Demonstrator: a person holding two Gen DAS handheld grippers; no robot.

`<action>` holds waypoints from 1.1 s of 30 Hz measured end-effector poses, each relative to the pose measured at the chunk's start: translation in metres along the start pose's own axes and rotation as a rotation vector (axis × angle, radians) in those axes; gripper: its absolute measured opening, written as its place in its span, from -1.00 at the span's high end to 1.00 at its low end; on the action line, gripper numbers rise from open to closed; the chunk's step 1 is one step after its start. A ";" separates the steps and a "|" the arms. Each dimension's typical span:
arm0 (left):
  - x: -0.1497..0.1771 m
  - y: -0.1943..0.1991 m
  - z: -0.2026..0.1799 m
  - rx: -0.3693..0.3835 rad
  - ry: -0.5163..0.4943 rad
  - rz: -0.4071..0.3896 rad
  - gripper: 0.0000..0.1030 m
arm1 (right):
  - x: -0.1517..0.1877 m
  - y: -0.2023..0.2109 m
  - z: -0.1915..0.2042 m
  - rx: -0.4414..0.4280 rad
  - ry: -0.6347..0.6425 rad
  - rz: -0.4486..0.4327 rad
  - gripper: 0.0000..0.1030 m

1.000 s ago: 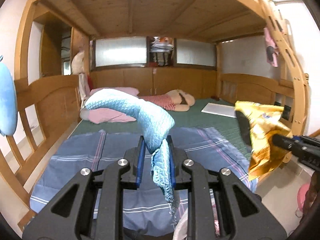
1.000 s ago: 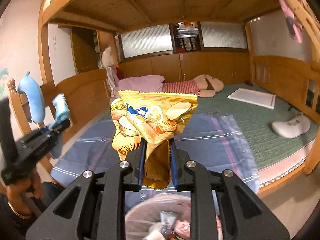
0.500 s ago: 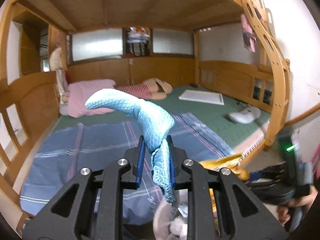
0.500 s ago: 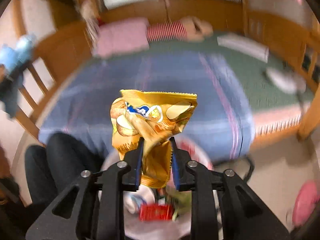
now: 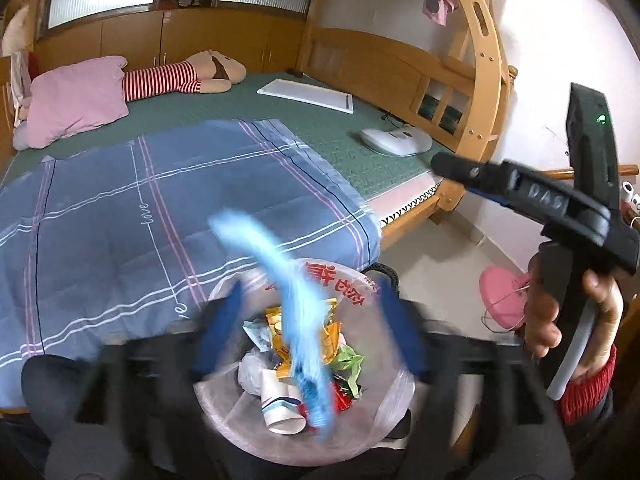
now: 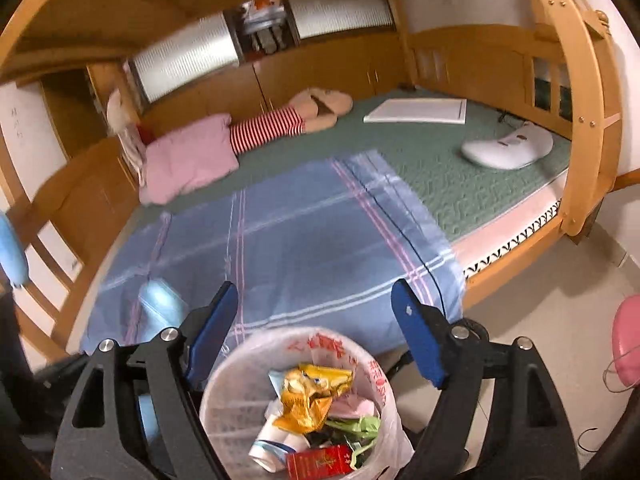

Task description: Collect trash

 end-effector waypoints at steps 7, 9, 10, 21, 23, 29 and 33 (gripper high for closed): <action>-0.018 0.034 0.023 -0.303 -0.006 -0.136 -0.93 | -0.009 0.022 0.024 -0.021 0.076 -0.102 -0.84; -0.025 0.056 0.031 -0.427 -0.001 -0.209 -0.93 | -0.012 0.032 0.034 -0.009 0.120 -0.136 -0.94; -0.028 0.066 0.032 -0.463 0.003 -0.240 -0.93 | -0.013 0.038 0.041 0.002 0.147 -0.152 -0.94; -0.034 0.152 0.038 -0.540 0.121 -0.392 -0.94 | -0.009 0.069 0.088 0.000 0.296 -0.163 -0.94; -0.035 0.158 0.039 -0.537 0.133 -0.393 -0.94 | -0.008 0.073 0.094 -0.014 0.309 -0.161 -0.94; -0.032 0.166 0.039 -0.540 0.135 -0.387 -0.94 | -0.007 0.074 0.099 -0.016 0.326 -0.165 -0.94; -0.033 0.164 0.040 -0.543 0.129 -0.380 -0.94 | -0.006 0.069 0.100 -0.004 0.329 -0.156 -0.94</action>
Point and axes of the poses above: each gripper's, at about its wrist camera, not at the fingertips, and y roughly against the way its jaws point, z to its left, x to its underside, the point moved 9 cm from there along -y, roughly the way its jaws point, and after that the axes turned 8 degrees about z, right-handed, at the moved point
